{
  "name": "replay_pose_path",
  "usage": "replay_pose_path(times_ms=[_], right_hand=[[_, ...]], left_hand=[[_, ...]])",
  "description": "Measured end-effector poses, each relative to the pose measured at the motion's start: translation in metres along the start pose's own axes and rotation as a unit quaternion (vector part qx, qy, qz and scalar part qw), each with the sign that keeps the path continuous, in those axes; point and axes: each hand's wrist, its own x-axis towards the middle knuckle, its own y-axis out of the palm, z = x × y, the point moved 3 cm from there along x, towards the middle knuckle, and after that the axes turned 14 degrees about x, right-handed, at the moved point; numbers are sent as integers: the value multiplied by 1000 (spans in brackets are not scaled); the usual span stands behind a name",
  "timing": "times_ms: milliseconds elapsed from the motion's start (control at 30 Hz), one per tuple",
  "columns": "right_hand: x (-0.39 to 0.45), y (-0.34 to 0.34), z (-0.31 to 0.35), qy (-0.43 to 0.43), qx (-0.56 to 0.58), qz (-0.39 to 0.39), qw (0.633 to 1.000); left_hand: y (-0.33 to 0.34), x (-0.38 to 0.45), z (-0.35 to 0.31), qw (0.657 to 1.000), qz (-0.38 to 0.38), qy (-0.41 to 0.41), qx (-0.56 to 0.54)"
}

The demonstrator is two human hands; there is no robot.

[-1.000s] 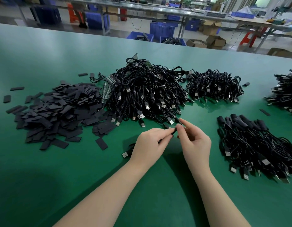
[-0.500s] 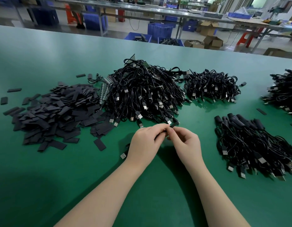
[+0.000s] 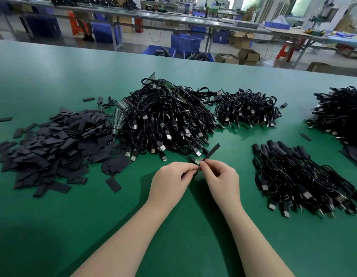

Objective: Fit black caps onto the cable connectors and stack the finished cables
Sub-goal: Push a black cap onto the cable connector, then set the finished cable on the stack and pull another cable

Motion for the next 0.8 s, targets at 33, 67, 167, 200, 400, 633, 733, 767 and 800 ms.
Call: replay_pose_path(times_ms=[33,67,167,200,400,633,733,767,800], right_hand=[[0,-1,1,3,5,-3,1000],[-1,-1,3,5,19,-6,1000],[4,-15,24,-19,98,-41,994],[8,-25,37,-47,120,-65,990],[52,-123,114,-175,-198,-225,938],[86,-190,40,251,-579,-37,775],[82,-183,22,322,-568,-9,757],[83,-180,25,297,-577,-36,760],[84,-172,34,264,-595,-60,757]], left_hand=[[-1,0,0,1000,-7,2,-13],[-2,0,-1,999,-21,8,-27],[-7,-2,-2,995,-85,24,-54],[-8,-3,-1,993,-94,26,-59],[-6,-3,-2,995,-67,29,-71],[-7,-4,0,996,-60,1,-70],[-7,-2,1,995,-59,-18,-75],[-7,-1,1,995,-57,-25,-78],[-7,-1,1,995,-56,-30,-81]])
